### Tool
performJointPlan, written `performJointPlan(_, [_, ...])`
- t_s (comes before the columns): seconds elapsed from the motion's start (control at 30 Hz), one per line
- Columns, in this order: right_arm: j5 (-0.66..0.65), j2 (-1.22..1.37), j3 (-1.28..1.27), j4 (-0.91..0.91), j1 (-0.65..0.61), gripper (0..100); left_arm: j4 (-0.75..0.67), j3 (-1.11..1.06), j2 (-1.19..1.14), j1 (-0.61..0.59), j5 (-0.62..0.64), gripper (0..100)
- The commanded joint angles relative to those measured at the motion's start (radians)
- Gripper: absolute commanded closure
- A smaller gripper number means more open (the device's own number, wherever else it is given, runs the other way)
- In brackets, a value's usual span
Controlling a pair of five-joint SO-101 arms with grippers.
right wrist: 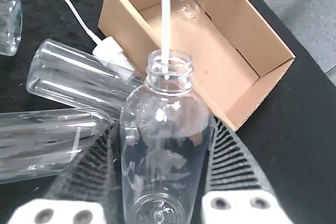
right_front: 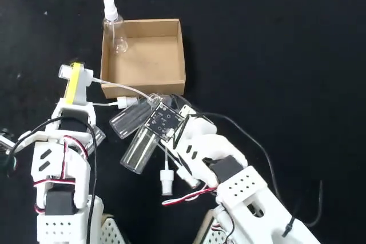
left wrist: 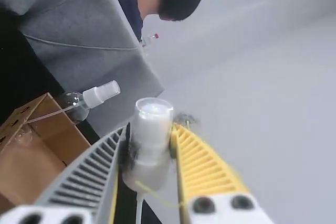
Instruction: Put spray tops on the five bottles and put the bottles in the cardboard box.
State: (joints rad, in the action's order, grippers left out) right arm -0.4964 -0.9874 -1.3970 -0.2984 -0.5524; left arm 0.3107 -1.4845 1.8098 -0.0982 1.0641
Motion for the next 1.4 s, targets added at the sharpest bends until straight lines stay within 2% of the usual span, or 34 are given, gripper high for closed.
performJointPlan(0.0, [-0.006, -0.035, 0.002, 0.034, -0.009, 90.7, 0.043, 0.027, 0.012, 0.015, 0.002, 97])
performJointPlan(0.27, [-0.002, -0.035, 0.002, 0.034, -0.009, 90.7, 0.077, 0.015, 0.012, 0.124, -0.069, 97])
performJointPlan(0.73, [0.0, -0.035, 0.002, 0.034, -0.008, 90.7, 0.077, -0.008, 0.011, 0.131, -0.069, 97])
performJointPlan(1.0, [0.0, -0.041, 0.004, 0.034, -0.008, 90.7, 0.069, -0.056, 0.011, 0.278, -0.152, 97])
performJointPlan(1.37, [0.0, -0.263, -0.102, 0.031, -0.014, 90.7, 0.075, -0.062, 0.011, 0.325, -0.153, 97])
